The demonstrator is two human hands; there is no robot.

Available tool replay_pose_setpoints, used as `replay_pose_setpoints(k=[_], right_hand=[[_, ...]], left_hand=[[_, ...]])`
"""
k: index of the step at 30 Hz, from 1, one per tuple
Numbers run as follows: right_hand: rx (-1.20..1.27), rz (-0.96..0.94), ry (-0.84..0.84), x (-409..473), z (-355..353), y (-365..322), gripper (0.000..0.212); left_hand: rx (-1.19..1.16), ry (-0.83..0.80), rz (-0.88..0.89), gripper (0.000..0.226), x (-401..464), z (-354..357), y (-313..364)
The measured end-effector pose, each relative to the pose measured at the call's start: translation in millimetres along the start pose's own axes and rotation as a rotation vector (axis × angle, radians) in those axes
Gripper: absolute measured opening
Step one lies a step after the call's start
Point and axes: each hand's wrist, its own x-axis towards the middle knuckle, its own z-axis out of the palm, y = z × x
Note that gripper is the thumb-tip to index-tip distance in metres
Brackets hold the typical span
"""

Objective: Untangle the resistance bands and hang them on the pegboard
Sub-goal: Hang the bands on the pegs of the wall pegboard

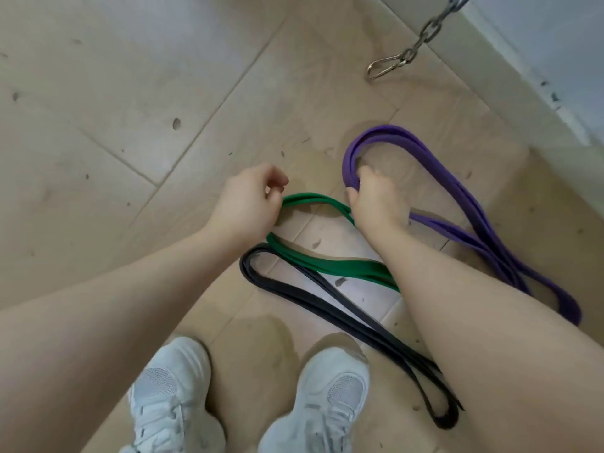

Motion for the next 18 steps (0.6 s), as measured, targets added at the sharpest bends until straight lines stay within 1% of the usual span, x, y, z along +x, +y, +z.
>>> replay_pose_setpoints(k=[1,2,4,6,7,8,10,12,13,16,18], right_hand=[[0.036,0.009,0.025,-5.5,-5.6,0.4,0.026],[0.122,0.021,0.034,-14.7,-14.3,1.2,0.025],[0.398,0.082,-0.02,-41.4,-45.2,7.0,0.025],[0.751,0.205,-0.109,-71.5,-88.0,15.1,0.02],[0.879,0.272,-0.13,-86.5,-114.3,18.5,0.021],[0.923,0.325,-0.13,-102.6,-141.1,21.9,0.023],[0.962,0.365,-0.089,-133.8,-196.8,28.7,0.026],[0.974,0.34,-0.081,-170.6,-256.1,32.4,0.023],[0.931,0.308,-0.084,-189.1,-284.5,33.2,0.026],[0.7,0.205,-0.111,-249.7,-366.9,30.2,0.045],[0.575,0.177,-0.04,-289.5,-414.9,26.0,0.043]], left_hand=[[-0.002,-0.009,0.011,0.03,-3.7,-4.0,2.7],[0.001,-0.022,0.026,0.03,-9.1,-10.3,7.2],[0.022,-0.053,0.07,0.028,-24.3,-27.7,23.7],[0.033,-0.085,0.11,0.026,-41.0,-46.8,48.9],[0.027,-0.098,0.125,0.025,-52.9,-59.3,66.3],[0.011,-0.114,0.137,0.024,-68.1,-71.7,85.2],[-0.033,-0.144,0.181,0.022,-100.5,-97.0,127.6],[-0.044,-0.208,0.267,0.022,-138.0,-125.2,173.1],[-0.038,-0.239,0.322,0.024,-156.5,-139.7,194.9],[-0.035,-0.303,0.463,0.036,-212.7,-182.6,254.0],[-0.012,-0.37,0.535,0.044,-250.1,-208.0,289.1]])
